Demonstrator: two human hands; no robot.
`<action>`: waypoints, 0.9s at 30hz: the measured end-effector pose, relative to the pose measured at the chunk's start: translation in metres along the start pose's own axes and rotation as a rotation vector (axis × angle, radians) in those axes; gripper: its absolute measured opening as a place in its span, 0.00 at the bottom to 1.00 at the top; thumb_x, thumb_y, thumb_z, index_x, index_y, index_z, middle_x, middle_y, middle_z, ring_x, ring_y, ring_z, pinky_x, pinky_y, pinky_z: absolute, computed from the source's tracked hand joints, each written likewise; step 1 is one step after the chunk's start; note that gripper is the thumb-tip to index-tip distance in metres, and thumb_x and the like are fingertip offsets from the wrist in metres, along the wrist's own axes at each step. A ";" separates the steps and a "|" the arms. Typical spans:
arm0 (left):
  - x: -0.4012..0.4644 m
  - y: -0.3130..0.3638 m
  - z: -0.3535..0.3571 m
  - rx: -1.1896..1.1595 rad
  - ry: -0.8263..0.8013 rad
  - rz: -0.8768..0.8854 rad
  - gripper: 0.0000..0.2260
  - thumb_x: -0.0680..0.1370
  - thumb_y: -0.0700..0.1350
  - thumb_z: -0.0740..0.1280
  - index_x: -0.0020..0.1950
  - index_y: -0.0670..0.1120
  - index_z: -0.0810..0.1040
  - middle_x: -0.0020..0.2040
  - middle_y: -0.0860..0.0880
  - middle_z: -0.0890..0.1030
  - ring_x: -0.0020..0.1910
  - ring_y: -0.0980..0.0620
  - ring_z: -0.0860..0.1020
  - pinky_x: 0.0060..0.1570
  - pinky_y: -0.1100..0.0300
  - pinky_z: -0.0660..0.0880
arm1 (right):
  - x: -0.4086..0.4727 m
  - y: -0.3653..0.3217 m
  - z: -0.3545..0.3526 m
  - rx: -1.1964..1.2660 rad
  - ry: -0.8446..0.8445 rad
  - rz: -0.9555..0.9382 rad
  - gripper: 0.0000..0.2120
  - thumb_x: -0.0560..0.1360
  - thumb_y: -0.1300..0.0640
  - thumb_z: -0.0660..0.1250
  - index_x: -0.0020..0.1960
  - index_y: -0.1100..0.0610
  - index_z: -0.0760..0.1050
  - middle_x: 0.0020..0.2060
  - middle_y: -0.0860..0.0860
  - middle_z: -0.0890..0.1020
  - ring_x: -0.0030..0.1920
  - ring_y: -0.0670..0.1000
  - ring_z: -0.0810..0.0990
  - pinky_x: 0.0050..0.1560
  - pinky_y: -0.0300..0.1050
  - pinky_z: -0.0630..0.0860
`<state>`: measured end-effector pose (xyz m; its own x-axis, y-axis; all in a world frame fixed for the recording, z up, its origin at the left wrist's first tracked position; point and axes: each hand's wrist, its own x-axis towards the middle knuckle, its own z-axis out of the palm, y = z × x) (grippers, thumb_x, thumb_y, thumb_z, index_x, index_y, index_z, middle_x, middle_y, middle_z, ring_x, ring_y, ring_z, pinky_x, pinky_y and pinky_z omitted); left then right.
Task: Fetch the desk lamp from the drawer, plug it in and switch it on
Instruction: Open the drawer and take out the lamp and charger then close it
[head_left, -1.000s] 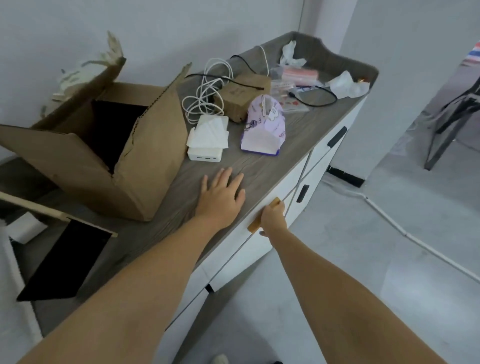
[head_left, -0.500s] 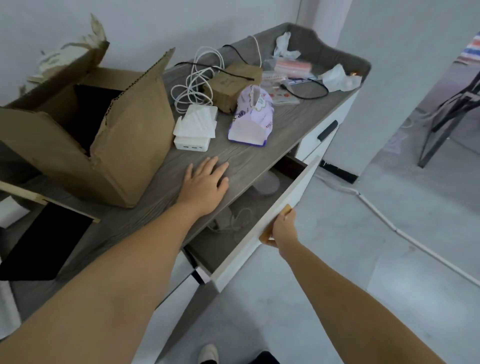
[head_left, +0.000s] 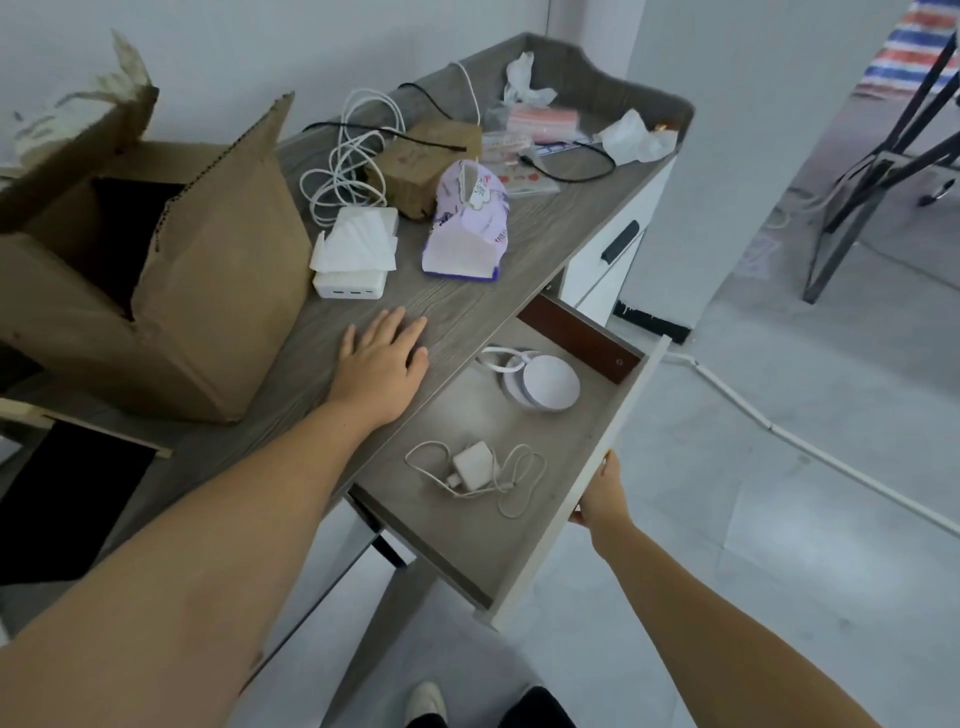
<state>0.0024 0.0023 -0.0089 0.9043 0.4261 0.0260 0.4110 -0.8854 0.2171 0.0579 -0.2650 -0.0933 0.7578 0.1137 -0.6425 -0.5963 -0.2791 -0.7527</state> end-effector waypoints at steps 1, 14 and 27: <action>0.000 0.000 0.001 0.001 0.004 -0.001 0.21 0.82 0.51 0.51 0.76 0.53 0.58 0.79 0.48 0.56 0.78 0.49 0.52 0.75 0.43 0.47 | 0.001 0.001 0.000 -0.013 -0.013 -0.014 0.11 0.80 0.50 0.51 0.60 0.47 0.66 0.44 0.54 0.81 0.37 0.54 0.81 0.37 0.51 0.83; -0.064 0.108 0.049 -0.105 -0.087 0.245 0.21 0.78 0.55 0.54 0.66 0.47 0.71 0.60 0.44 0.75 0.60 0.44 0.75 0.55 0.47 0.76 | 0.000 -0.138 -0.026 -0.504 0.297 -0.869 0.15 0.79 0.62 0.55 0.62 0.59 0.74 0.58 0.56 0.76 0.58 0.55 0.75 0.58 0.47 0.73; -0.069 0.103 0.120 0.094 -0.462 -0.214 0.36 0.74 0.59 0.65 0.76 0.48 0.52 0.77 0.40 0.52 0.75 0.40 0.52 0.64 0.36 0.62 | 0.108 -0.110 0.065 -1.378 -0.243 -0.408 0.55 0.66 0.43 0.74 0.77 0.46 0.37 0.77 0.58 0.44 0.76 0.66 0.43 0.69 0.72 0.57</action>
<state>-0.0036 -0.1406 -0.1057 0.7467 0.4923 -0.4473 0.5819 -0.8092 0.0807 0.1885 -0.1604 -0.0894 0.6629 0.5234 -0.5353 0.4726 -0.8471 -0.2430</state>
